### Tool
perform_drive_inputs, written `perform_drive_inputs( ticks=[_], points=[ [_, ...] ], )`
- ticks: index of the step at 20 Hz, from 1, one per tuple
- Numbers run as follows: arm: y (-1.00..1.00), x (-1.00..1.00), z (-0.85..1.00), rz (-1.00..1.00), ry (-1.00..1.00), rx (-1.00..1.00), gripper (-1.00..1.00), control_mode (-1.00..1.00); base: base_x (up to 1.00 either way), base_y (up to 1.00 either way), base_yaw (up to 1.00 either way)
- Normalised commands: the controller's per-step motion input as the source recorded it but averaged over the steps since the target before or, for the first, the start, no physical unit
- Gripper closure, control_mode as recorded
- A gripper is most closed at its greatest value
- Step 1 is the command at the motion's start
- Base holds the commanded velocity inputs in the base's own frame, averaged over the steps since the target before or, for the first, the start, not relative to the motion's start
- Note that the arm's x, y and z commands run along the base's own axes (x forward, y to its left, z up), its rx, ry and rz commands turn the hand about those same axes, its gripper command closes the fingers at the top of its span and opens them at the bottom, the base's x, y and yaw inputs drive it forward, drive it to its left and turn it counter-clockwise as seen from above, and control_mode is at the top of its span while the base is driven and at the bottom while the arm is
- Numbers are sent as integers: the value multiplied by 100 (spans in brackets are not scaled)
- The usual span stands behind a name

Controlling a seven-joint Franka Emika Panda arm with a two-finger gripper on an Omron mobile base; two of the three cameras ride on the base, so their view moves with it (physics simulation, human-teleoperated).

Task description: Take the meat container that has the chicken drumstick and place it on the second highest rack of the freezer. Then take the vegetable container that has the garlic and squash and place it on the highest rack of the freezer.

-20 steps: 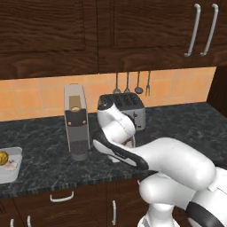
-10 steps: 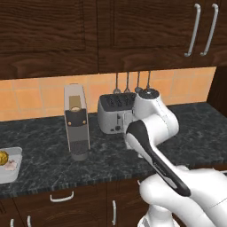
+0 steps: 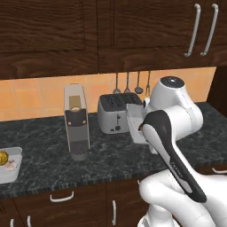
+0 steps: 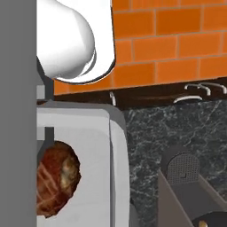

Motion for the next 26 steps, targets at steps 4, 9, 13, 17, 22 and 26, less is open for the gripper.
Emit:
perform_drive_inputs(
  ticks=[4,9,13,17,22,26],
  points=[
    [0,0,0,0,0,0,100,100,-81,42,-5],
    [0,0,0,0,0,0,100,100,-94,65,-48],
    [0,0,0,0,0,0,100,100,-72,35,-78],
    [0,0,0,0,0,0,100,100,-61,3,-84],
    [0,0,0,0,0,0,100,100,-13,-17,-86],
    [0,0,0,0,0,0,100,100,1,-48,-81]
  ],
)
